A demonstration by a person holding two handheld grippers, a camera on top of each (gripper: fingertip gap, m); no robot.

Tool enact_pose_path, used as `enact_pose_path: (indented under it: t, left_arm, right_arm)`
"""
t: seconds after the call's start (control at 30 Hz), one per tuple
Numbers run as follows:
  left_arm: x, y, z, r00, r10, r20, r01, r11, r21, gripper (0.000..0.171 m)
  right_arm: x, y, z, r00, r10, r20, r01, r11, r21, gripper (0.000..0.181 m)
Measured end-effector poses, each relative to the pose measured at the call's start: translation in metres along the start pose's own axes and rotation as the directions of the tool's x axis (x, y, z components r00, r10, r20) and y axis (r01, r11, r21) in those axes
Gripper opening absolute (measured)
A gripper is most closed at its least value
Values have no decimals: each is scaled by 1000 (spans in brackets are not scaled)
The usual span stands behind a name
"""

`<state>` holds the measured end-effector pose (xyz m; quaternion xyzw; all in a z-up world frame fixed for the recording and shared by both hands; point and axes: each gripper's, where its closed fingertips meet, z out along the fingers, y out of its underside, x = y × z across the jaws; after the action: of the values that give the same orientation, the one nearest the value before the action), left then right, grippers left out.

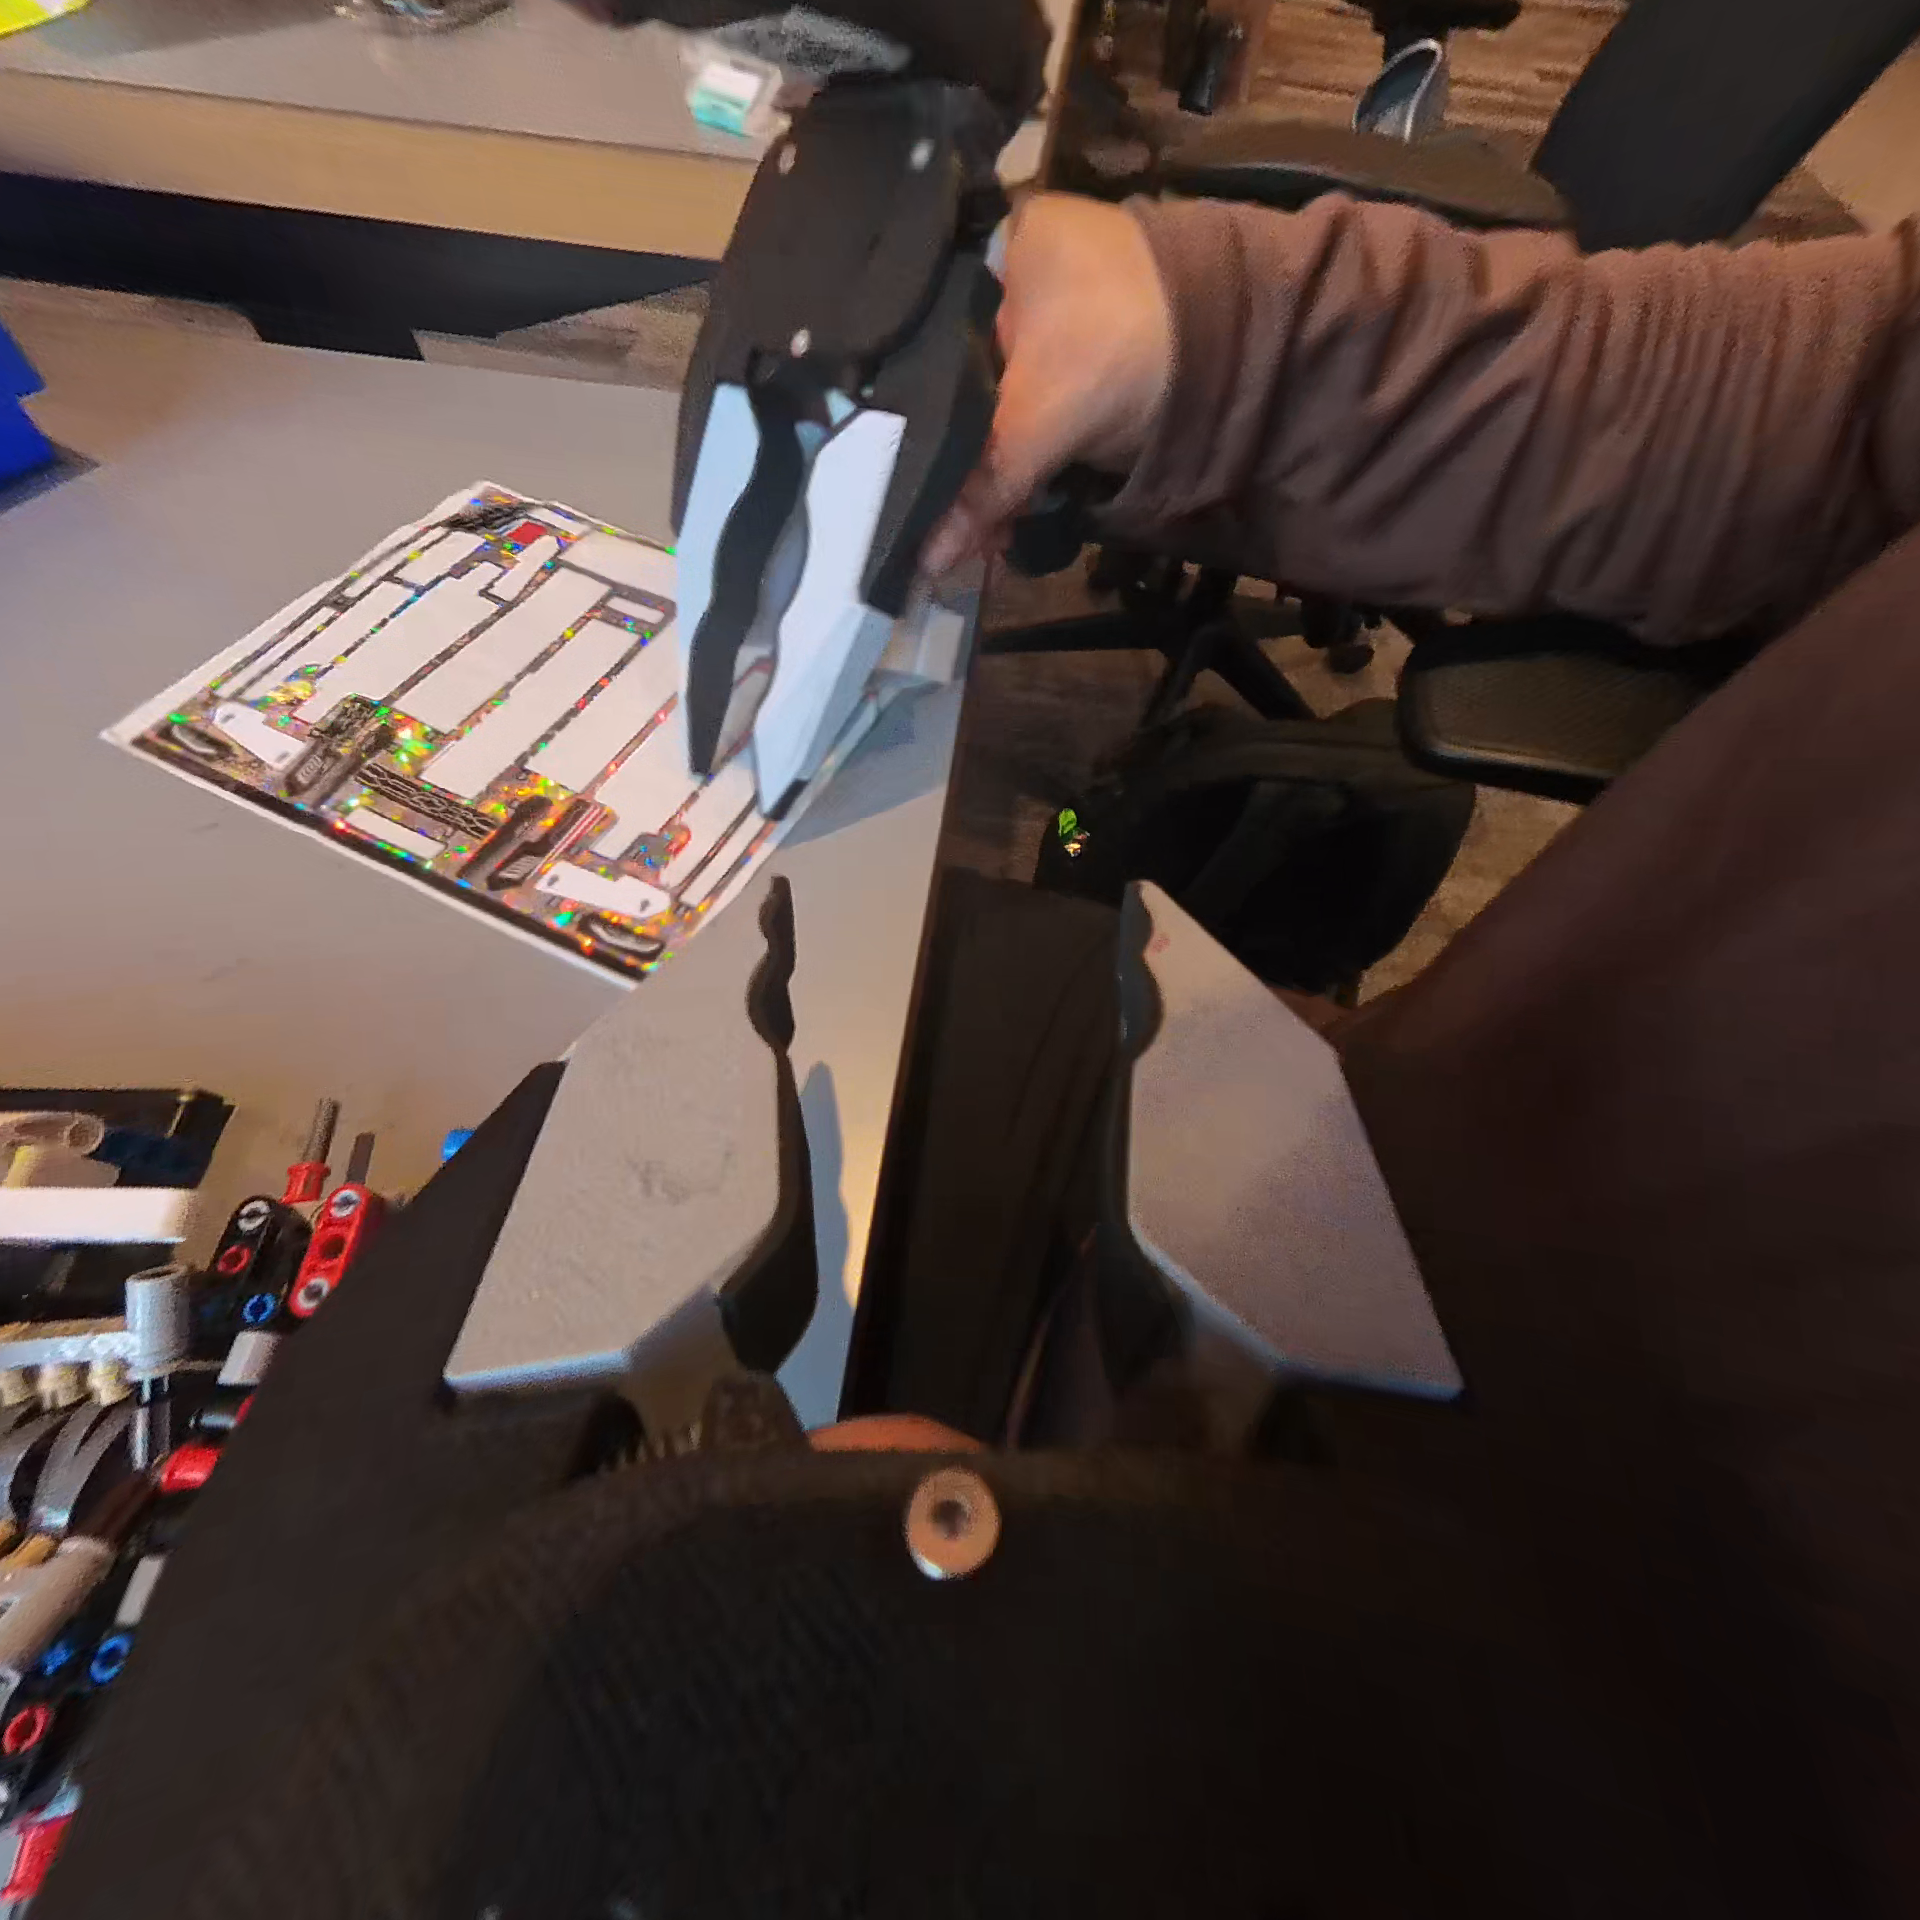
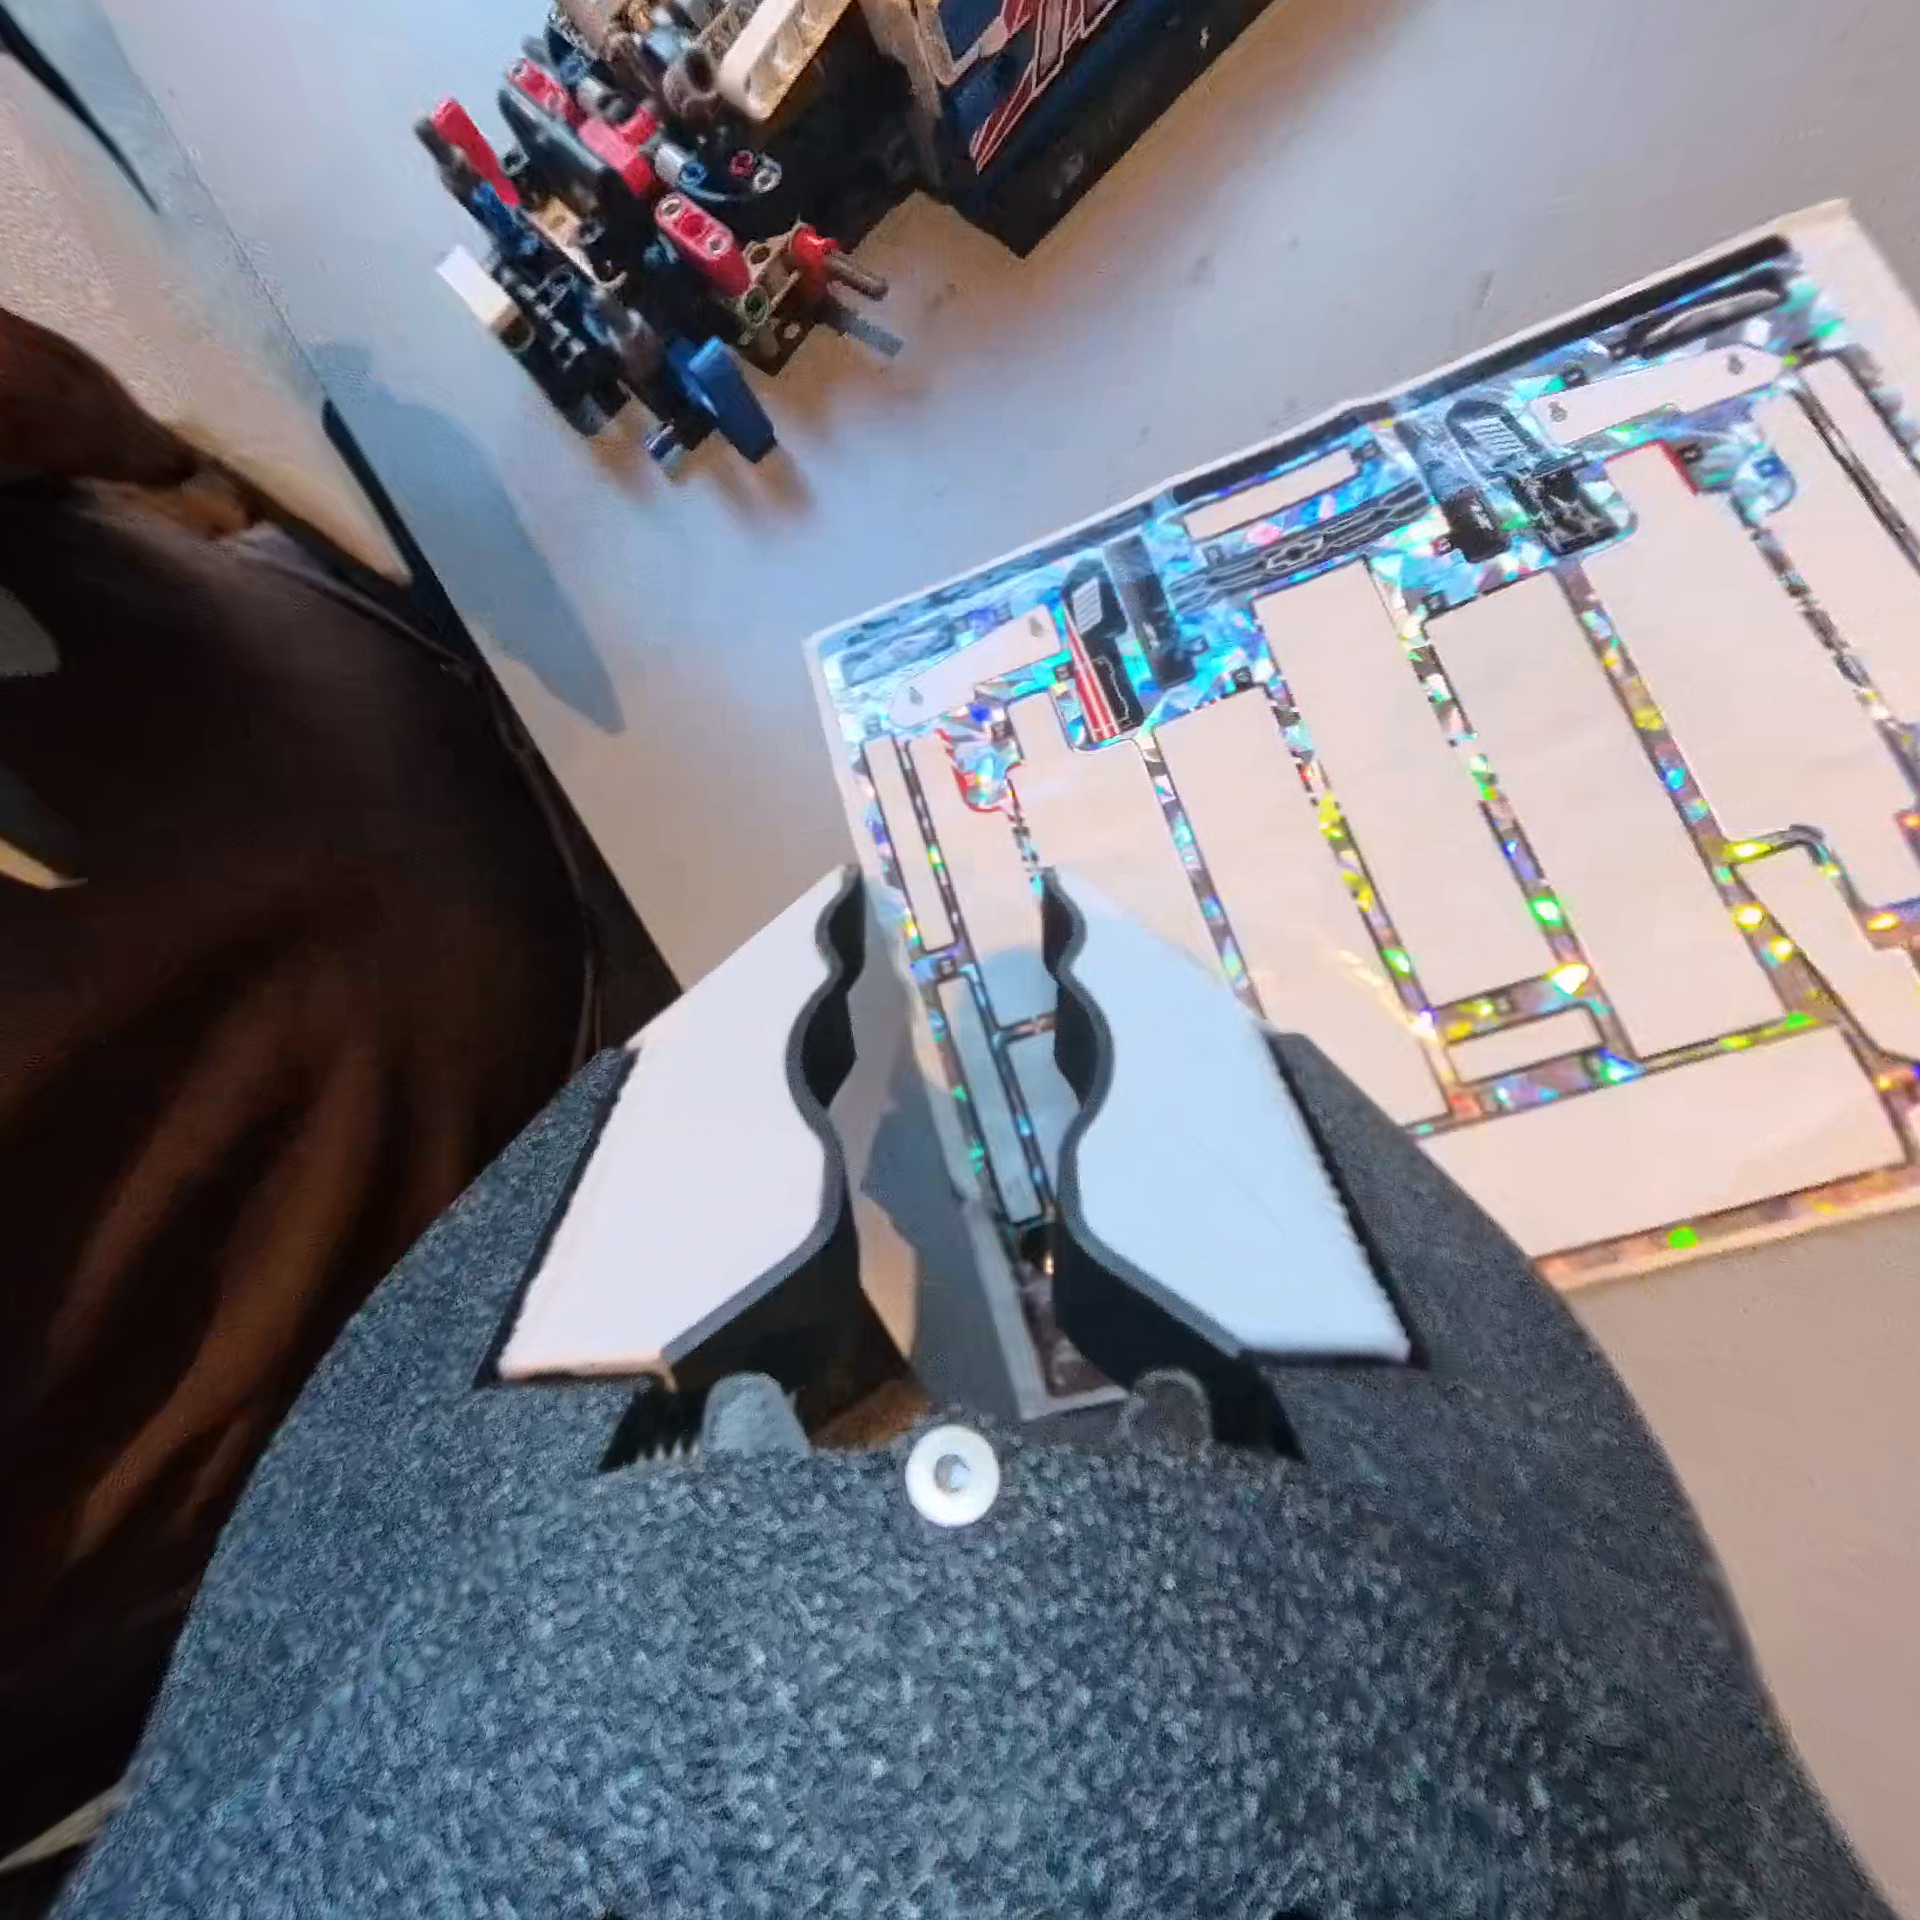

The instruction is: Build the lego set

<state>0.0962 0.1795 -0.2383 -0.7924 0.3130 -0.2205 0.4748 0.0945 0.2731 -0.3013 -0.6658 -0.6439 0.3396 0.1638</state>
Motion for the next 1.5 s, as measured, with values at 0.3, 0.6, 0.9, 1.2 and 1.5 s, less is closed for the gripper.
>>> enact_pose_path:
  t: [0.3, 0.6, 0.9, 1.2, 1.5]
  left_arm:
    - [15, 19, 22, 998, 42, -43, -44, 997, -58, 61]
    - [14, 14, 26, 993, 63, -99, -67, 997, -42, 64]
    - [11, 26, 28, 990, 22, -138, -32, 997, -71, 68]
    - [10, 20, 54, 980, 178, -91, -189, 972, -138, 81]
    - [12, 17, 62, 967, 248, -58, -254, 955, -153, 83]
  right_arm:
    - [-22, 4, -52, 974, -76, -215, 117, 976, 185, 59]
    - [-28, 32, -14, 983, -123, -133, 126, 992, 12, 68]
    - [-35, 44, -64, 970, 185, -160, -150, 966, 212, 42]
    - [-17, 74, -67, 820, 571, -51, -537, 796, 280, 25]
    - [-34, 82, -42, 736, 673, 75, -674, 717, 180, 23]
